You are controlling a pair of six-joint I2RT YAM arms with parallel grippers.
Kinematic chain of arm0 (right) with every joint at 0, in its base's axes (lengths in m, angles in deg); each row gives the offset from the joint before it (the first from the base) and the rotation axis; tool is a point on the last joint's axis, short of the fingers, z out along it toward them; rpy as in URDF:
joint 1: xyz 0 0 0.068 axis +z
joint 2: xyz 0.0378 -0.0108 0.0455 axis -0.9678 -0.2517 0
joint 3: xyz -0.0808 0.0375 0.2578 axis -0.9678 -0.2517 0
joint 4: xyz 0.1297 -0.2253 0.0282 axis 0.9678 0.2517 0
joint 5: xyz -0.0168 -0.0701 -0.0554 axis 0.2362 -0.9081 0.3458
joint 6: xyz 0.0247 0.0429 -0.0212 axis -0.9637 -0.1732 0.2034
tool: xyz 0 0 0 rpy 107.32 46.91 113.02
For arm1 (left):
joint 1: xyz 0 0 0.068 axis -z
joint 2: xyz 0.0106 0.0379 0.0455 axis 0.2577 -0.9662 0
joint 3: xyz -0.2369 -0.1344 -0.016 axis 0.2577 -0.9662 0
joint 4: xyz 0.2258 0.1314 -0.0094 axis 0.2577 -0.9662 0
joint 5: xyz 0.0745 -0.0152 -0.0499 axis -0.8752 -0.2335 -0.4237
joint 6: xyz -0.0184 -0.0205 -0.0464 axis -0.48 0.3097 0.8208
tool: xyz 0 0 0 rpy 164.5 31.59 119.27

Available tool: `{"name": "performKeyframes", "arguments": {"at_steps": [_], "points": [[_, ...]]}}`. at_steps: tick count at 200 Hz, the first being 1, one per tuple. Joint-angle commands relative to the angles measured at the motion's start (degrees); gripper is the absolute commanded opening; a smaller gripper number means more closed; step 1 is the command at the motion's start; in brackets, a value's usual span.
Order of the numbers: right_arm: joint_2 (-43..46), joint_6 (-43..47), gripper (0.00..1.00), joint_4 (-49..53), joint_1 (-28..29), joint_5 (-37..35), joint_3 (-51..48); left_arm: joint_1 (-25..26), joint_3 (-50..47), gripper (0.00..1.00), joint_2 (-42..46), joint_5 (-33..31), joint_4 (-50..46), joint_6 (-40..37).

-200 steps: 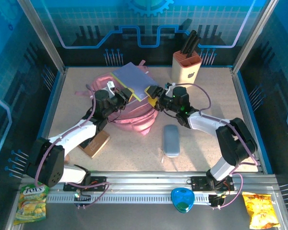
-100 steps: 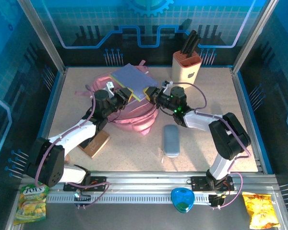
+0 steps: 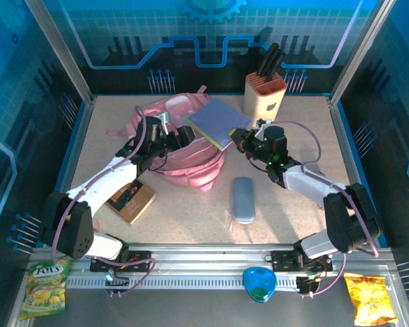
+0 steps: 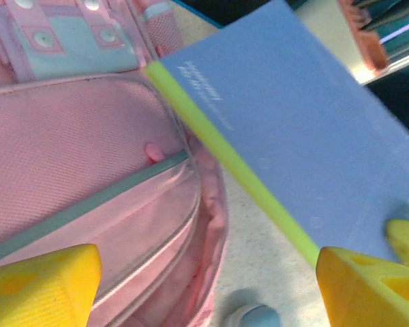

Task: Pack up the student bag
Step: Pass the book, then open the student bag at the top-center of the table.

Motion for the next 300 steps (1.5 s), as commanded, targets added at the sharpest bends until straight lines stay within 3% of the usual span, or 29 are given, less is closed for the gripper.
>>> {"name": "performKeyframes", "arguments": {"at_steps": [1, 26, 71, 106, 154, 167, 229, 248, 300], "points": [[5.7, 6.7, 0.00, 6.4, -2.3, -3.1, -1.3, 0.7, 4.0, 0.84, -3.7, 0.3, -10.6, -13.5], [10.4, 9.3, 0.00, 11.2, -5.1, -4.5, -2.9, 2.9, 8.6, 0.84, -8.0, -4.2, -16.7, -21.2], [16.8, 13.9, 0.00, 21.0, -7.4, -7.6, -2.7, 8.7, 17.0, 0.72, -16.1, -17.3, -28.3, -33.8], [18.6, 15.5, 0.00, 23.6, -7.5, -8.9, -2.3, 9.8, 23.9, 0.64, -22.9, -19.9, -35.2, -37.0], [19.0, 15.0, 0.00, 23.7, -7.4, -8.6, -2.8, 10.5, 29.1, 0.64, -28.3, -23.4, -39.3, -39.3], [19.0, 14.9, 0.00, 23.8, -7.4, -8.5, -2.8, 10.5, 30.4, 0.59, -29.4, -24.9, -40.4, -39.3], [20.0, 15.6, 0.00, 25.1, -7.5, -8.9, -2.5, 10.6, 30.6, 0.21, -25.2, -27.1, -36.6, -37.7], [20.3, 15.9, 0.00, 25.8, -7.4, -9.0, -2.6, 10.5, 30.1, 0.00, -22.3, -28.0, -34.6, -36.7], [20.5, 15.7, 0.00, 27.2, -7.1, -8.6, -4.1, 10.5, 25.0, 0.00, -13.5, -31.1, -24.0, -33.4]]}}
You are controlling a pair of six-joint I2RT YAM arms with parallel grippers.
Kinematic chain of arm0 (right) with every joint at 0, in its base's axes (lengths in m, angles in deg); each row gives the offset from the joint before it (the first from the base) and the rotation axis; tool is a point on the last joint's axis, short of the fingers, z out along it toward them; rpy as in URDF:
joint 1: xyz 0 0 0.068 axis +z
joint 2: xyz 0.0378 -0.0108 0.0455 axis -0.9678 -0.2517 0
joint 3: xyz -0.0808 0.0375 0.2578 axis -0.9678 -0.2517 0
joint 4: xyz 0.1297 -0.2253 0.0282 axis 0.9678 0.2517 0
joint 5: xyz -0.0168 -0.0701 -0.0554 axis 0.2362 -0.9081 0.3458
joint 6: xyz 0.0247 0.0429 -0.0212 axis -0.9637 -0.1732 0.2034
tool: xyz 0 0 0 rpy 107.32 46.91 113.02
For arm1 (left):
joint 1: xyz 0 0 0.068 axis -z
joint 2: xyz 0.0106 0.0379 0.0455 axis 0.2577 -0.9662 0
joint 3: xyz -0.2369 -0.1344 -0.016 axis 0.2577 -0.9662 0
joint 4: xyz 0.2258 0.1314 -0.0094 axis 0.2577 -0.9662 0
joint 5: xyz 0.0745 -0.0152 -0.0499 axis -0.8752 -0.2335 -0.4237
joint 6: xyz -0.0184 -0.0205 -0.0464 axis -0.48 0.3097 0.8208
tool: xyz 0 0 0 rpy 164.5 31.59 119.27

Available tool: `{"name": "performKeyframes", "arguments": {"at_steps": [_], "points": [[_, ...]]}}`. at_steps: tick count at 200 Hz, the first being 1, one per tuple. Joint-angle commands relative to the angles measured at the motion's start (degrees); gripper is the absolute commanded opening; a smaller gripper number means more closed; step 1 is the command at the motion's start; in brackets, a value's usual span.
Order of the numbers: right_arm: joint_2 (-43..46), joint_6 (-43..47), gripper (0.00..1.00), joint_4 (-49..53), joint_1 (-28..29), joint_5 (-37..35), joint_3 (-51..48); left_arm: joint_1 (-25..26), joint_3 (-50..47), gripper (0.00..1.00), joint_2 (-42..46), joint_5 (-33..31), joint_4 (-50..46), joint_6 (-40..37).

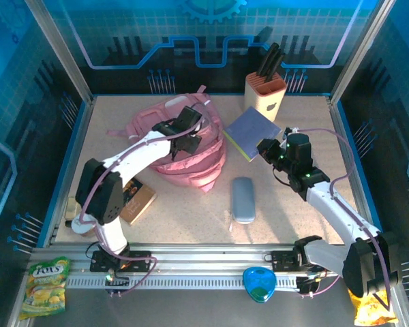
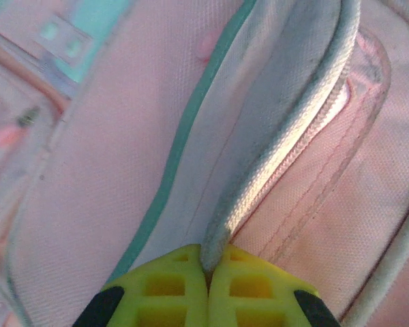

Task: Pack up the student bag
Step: Open the student bag at the top-center of the table, then place the book in the student bag.

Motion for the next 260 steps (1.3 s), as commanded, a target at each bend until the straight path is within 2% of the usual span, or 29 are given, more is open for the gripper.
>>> {"name": "performKeyframes", "arguments": {"at_steps": [1, 54, 92, 122, 133, 161, 175, 205, 260], "points": [[1.7, 0.7, 0.00, 0.0, -0.1, -0.5, -0.9, 0.0, -1.8, 0.00, 6.0, -2.5, 8.1, 3.5], [0.6, -0.8, 0.00, 0.3, 3.6, -2.4, -1.4, -0.1, -2.8, 0.00, 8.2, -1.6, 13.8, 5.6], [4.2, -1.7, 0.00, 3.0, 6.2, -10.6, -2.7, -0.1, -1.7, 0.00, 7.0, -1.9, 13.0, 6.2], [7.1, -2.1, 0.00, 11.6, 7.3, -18.5, -1.3, 0.0, -1.9, 0.00, 6.9, -2.5, 13.0, 6.1], [7.2, -1.8, 0.00, 12.6, 7.5, -19.2, -1.0, 0.0, -1.8, 0.00, 6.6, -2.6, 13.1, 6.3], [5.3, -2.0, 0.00, 5.5, 7.5, -12.3, -2.3, 0.0, -1.4, 0.00, 6.2, -1.9, 12.9, 6.8], [3.0, -2.2, 0.00, 0.2, 7.7, -6.5, -2.1, 0.0, -1.1, 0.00, 6.4, -1.6, 12.9, 6.9], [-3.0, -5.8, 0.00, -10.3, 9.8, 1.0, -1.1, 0.0, -0.4, 0.00, 7.0, -0.9, 12.8, 6.6], [-16.7, -11.3, 0.00, -22.3, 14.9, 3.3, 4.4, -0.1, 0.3, 0.00, 8.6, 0.9, 13.2, 7.2]]}}
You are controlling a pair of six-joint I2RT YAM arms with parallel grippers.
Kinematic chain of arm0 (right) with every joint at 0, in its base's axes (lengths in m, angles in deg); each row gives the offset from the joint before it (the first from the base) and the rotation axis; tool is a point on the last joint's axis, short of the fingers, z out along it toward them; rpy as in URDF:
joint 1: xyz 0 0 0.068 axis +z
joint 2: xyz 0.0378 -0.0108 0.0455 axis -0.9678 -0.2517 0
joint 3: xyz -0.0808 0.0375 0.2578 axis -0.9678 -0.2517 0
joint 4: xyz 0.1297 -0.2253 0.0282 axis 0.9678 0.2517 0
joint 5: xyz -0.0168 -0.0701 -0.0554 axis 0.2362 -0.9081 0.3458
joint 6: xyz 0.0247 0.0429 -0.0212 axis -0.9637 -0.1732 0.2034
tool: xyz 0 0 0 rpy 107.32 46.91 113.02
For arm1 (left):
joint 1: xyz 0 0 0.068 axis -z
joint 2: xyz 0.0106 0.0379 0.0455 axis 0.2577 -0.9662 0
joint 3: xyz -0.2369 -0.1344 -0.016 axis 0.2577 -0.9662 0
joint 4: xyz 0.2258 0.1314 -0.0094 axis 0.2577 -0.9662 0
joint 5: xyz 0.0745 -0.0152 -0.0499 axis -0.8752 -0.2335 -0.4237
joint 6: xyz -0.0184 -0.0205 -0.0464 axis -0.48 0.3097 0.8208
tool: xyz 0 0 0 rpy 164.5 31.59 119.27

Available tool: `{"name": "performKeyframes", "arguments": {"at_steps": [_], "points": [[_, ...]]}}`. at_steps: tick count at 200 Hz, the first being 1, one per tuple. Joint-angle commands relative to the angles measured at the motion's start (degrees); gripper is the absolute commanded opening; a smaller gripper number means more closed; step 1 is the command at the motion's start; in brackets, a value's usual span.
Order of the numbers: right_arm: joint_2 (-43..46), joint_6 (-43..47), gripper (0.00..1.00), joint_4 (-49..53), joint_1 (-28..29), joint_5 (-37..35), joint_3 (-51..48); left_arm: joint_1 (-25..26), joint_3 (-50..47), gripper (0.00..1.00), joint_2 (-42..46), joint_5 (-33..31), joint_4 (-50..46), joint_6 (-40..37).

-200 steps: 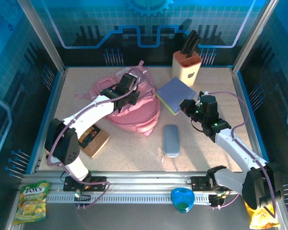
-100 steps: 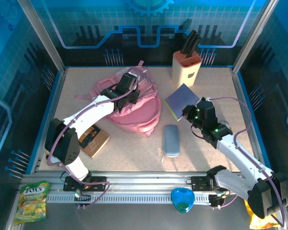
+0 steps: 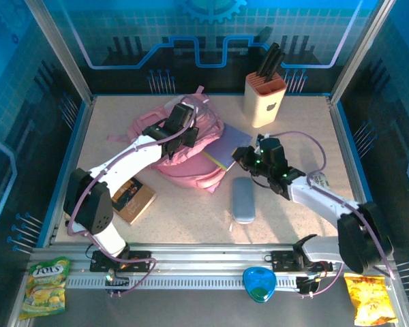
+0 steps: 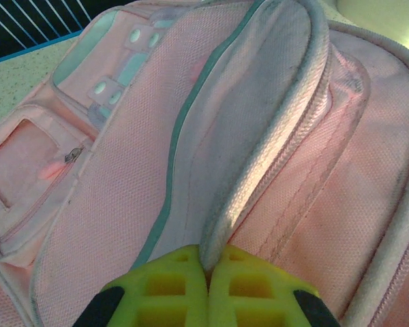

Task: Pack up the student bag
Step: Place the book in the student bag.

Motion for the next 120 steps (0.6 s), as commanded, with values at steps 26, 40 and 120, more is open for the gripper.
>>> {"name": "performKeyframes", "arguments": {"at_steps": [26, 40, 120], "points": [[-10.4, -5.9, 0.00, -12.1, 4.0, 0.3, 7.8, 0.1, 3.7, 0.00, 3.8, 2.9, 6.0, 2.3], [-14.8, -7.0, 0.00, -12.5, 5.0, -0.9, 10.3, 0.0, 3.7, 0.00, 4.3, 3.4, 6.3, 2.7], [-37.2, -11.1, 0.02, -10.7, 9.0, -4.3, 27.6, -2.6, 2.9, 0.00, 8.1, 6.9, 7.8, 6.8]]}}
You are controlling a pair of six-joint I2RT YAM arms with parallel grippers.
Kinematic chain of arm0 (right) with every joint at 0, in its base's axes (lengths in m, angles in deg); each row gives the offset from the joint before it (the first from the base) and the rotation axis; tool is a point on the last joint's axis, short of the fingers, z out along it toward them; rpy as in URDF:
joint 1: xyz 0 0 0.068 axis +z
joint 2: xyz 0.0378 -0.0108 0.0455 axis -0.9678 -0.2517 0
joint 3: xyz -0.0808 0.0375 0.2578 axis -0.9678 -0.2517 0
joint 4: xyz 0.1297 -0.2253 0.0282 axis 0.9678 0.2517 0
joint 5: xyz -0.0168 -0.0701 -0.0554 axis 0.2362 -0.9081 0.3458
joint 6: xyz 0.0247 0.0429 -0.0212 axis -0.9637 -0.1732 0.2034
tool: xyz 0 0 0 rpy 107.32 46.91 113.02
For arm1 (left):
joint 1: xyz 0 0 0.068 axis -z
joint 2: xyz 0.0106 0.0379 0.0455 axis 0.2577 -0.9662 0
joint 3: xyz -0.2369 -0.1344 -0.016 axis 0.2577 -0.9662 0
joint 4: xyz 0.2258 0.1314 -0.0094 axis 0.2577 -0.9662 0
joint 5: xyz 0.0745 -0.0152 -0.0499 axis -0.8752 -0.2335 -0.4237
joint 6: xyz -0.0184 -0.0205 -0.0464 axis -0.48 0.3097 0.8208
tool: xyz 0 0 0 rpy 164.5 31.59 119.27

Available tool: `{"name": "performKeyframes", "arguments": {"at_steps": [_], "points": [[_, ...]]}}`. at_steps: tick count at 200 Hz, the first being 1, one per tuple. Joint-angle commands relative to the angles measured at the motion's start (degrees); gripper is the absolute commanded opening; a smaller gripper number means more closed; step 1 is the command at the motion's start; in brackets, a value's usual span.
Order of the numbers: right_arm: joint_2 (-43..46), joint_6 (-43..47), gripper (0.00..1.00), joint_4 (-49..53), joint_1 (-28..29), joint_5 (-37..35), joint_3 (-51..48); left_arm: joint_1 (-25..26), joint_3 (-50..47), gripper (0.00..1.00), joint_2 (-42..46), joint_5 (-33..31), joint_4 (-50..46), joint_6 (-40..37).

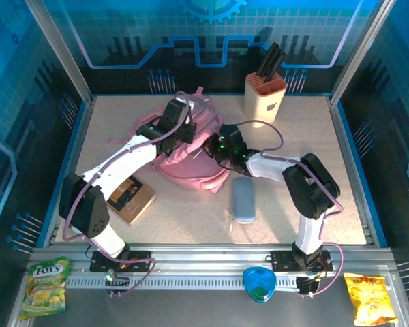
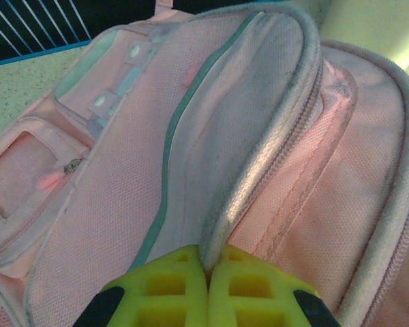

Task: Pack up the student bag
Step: Place the book in the student bag, then close the student bag at the top-center of the table.

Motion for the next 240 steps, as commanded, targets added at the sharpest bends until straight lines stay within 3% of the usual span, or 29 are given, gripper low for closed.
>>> {"name": "performKeyframes", "arguments": {"at_steps": [1, 48, 73, 108, 148, 170, 193, 211, 240], "points": [[-5.2, -2.2, 0.02, -2.1, 1.4, -1.9, 4.5, -0.9, 2.7, 0.00, 5.3, 3.4, 7.1, 3.6], [-12.9, 1.6, 0.21, 2.9, 1.6, 2.1, 13.8, -2.5, 1.8, 0.00, 6.1, 5.4, 7.0, 5.7], [-13.0, 3.1, 0.43, 4.9, 1.6, 5.4, 14.6, -3.2, 1.3, 0.00, 6.1, 5.6, 7.1, 6.7], [-4.7, 6.4, 0.68, 6.2, 0.8, 5.4, 6.0, -4.2, 0.5, 0.00, 6.1, 6.5, 6.4, 7.7], [10.4, 7.9, 0.75, 4.7, -1.7, 4.4, -9.9, -5.6, -2.6, 0.00, 6.1, 10.2, 5.9, 10.1], [18.6, 10.8, 0.77, 10.1, -4.0, 1.9, -15.8, -6.7, -5.4, 0.16, 6.0, 14.6, 6.4, 14.0], [26.0, 16.1, 0.80, 17.0, -7.7, -2.2, -18.2, -7.6, -9.5, 0.46, 5.9, 17.9, 8.1, 17.5], [29.8, 21.1, 0.80, 21.7, -9.0, -5.9, -17.3, -8.5, -12.6, 0.67, 6.0, 17.0, 8.0, 19.5], [31.9, 26.6, 0.80, 24.9, -9.6, -7.5, -14.7, -10.9, -18.0, 0.92, 6.6, 11.2, 8.1, 20.9]]}}
